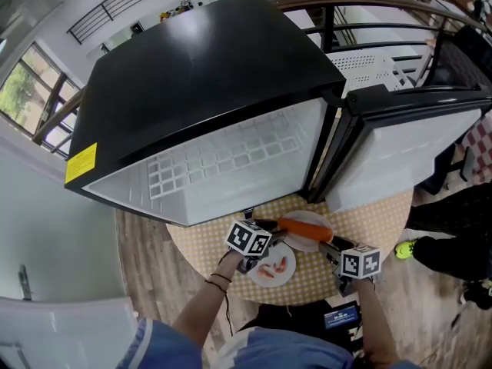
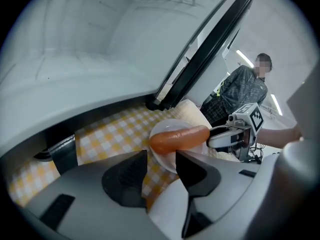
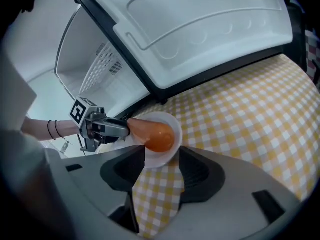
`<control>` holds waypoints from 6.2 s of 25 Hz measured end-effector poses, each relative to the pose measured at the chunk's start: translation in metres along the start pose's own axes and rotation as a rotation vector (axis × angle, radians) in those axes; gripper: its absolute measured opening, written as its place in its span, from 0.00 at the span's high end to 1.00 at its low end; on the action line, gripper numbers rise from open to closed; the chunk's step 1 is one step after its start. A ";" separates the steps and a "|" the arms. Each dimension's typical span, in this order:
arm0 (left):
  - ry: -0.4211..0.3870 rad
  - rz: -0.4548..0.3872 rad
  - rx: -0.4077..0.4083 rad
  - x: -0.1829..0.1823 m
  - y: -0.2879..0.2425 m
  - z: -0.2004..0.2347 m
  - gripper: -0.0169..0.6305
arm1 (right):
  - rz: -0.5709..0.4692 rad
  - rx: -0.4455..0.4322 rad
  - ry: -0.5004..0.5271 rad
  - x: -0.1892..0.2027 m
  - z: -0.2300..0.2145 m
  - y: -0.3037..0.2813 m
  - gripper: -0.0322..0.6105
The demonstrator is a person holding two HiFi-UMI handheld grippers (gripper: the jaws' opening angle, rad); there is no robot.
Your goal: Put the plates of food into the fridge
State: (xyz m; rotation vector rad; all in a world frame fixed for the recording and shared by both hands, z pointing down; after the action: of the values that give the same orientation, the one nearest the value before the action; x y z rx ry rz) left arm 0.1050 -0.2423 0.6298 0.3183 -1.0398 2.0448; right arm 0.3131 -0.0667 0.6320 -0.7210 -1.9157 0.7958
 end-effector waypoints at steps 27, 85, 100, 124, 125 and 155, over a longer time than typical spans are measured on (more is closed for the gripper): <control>0.093 -0.333 -0.192 0.040 0.077 -0.037 0.73 | -0.065 -0.085 0.059 -0.029 0.073 0.011 0.63; 0.207 -0.450 -0.676 -0.013 0.185 0.064 0.71 | -0.199 0.062 0.534 -0.177 0.209 -0.129 0.67; 0.084 -0.483 -0.620 0.011 0.169 0.006 0.69 | -0.278 -0.009 0.420 -0.156 0.224 -0.080 0.68; -0.113 -0.617 -0.376 0.159 0.228 -0.174 0.79 | -0.363 -0.143 0.204 0.000 0.257 0.096 0.83; -0.117 -0.618 -0.370 0.164 0.229 -0.178 0.79 | -0.365 -0.139 0.197 0.007 0.258 0.101 0.83; -0.176 -0.716 -0.428 0.173 0.185 -0.276 0.92 | -0.332 -0.173 0.267 0.064 0.204 0.176 0.85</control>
State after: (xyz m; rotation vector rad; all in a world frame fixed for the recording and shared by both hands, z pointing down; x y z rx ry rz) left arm -0.1109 0.0003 0.4442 0.5562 -1.2164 1.1438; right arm 0.1317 0.0423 0.4533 -0.5591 -1.8081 0.3140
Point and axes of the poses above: the fingertips, and each gripper's own axes: y backward along the fingers, z to its left, x out of its underside, the point moved 10 cm from there along y, backward along the fingers, and after that the axes turned 14 degrees about x, right-handed, at the moved point
